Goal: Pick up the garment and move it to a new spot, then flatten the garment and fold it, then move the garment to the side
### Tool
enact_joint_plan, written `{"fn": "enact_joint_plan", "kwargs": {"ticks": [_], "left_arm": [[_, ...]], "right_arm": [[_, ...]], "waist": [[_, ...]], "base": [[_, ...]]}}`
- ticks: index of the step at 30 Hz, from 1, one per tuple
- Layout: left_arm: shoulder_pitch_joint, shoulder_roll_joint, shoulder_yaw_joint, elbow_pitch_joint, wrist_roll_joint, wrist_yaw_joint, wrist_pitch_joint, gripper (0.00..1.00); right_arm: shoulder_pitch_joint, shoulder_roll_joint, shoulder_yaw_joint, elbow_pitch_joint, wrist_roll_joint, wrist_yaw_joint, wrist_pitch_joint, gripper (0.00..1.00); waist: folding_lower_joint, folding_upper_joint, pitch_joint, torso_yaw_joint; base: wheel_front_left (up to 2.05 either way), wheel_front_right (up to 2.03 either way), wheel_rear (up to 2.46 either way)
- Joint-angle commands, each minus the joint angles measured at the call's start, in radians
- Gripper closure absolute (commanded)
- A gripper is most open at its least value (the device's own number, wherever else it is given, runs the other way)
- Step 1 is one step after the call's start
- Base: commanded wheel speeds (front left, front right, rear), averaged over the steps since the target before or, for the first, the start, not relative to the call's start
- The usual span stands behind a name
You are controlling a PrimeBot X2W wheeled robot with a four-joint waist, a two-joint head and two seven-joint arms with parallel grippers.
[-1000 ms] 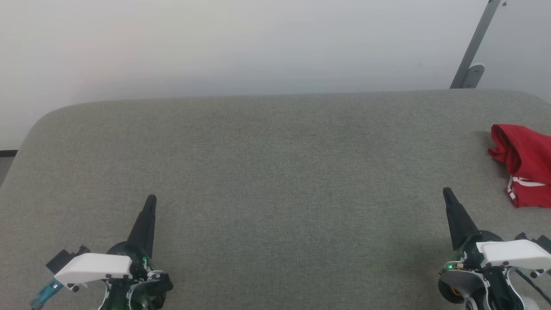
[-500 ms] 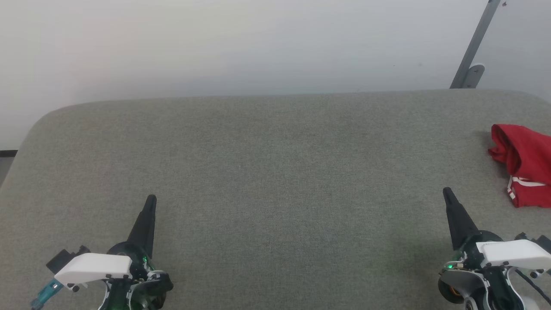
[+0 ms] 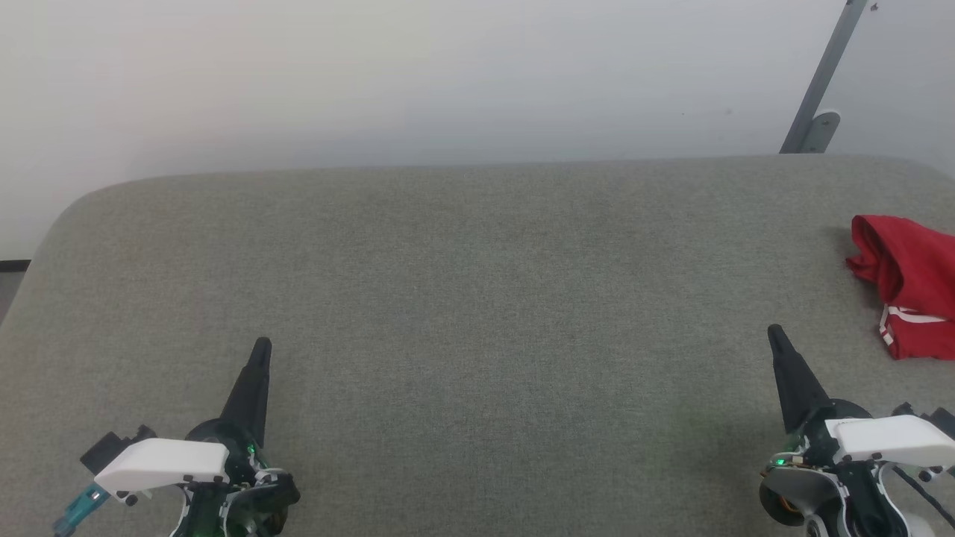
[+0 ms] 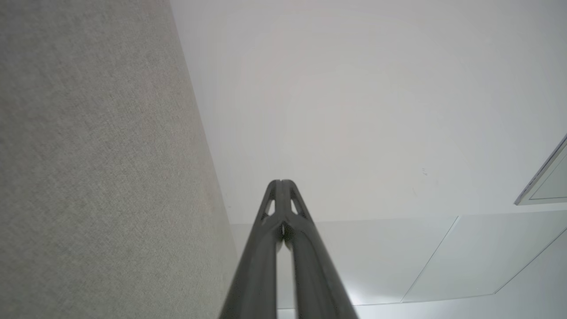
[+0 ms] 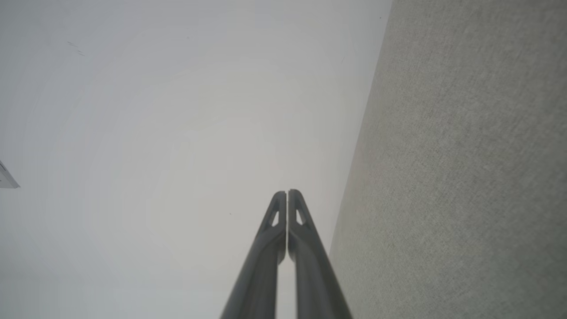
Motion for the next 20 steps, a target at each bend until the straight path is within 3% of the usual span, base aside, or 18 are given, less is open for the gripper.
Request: {"fn": "enact_joint_plan", "kwargs": {"ticks": [1,20], "left_arm": [[-0.011,-0.003,0.000,-0.001,-0.004,-0.003,0.003,1.00],[-0.011,-0.003,0.000,-0.001,-0.004,-0.003,0.003,1.00]], "right_arm": [[-0.005,0.004,-0.002,-0.003,0.004,0.000,0.002,1.00],[-0.005,0.004,-0.001,-0.003,0.004,0.000,0.002,1.00]], "waist": [[0.0000,0.0000,0.000,0.000],[0.0000,0.0000,0.000,0.000]], "base": [[0.00,0.00,0.00],[0.00,0.00,0.00]]}}
